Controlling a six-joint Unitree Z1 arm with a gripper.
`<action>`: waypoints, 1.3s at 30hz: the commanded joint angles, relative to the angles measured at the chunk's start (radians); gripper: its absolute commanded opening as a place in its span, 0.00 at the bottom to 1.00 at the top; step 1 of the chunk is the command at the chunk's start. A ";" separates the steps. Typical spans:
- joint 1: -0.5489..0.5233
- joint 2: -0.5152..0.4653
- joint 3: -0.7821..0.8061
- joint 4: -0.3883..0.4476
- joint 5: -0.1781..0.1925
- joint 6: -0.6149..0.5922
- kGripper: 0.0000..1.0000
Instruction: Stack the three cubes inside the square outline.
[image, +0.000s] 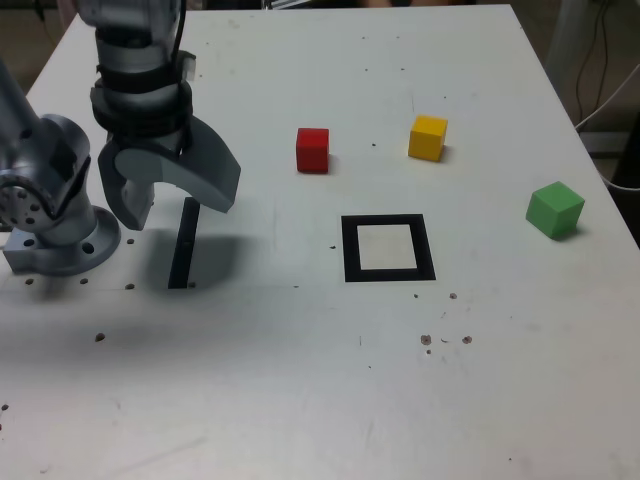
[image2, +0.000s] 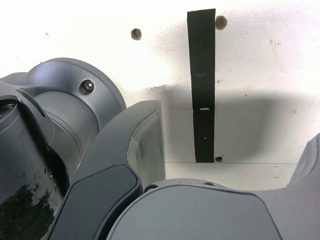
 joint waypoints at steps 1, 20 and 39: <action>-0.002 -0.006 0.003 -0.003 0.000 -0.002 1.00; 0.030 -0.145 0.015 -0.025 0.113 -0.008 0.99; 0.357 0.018 -0.420 0.215 0.154 0.342 0.99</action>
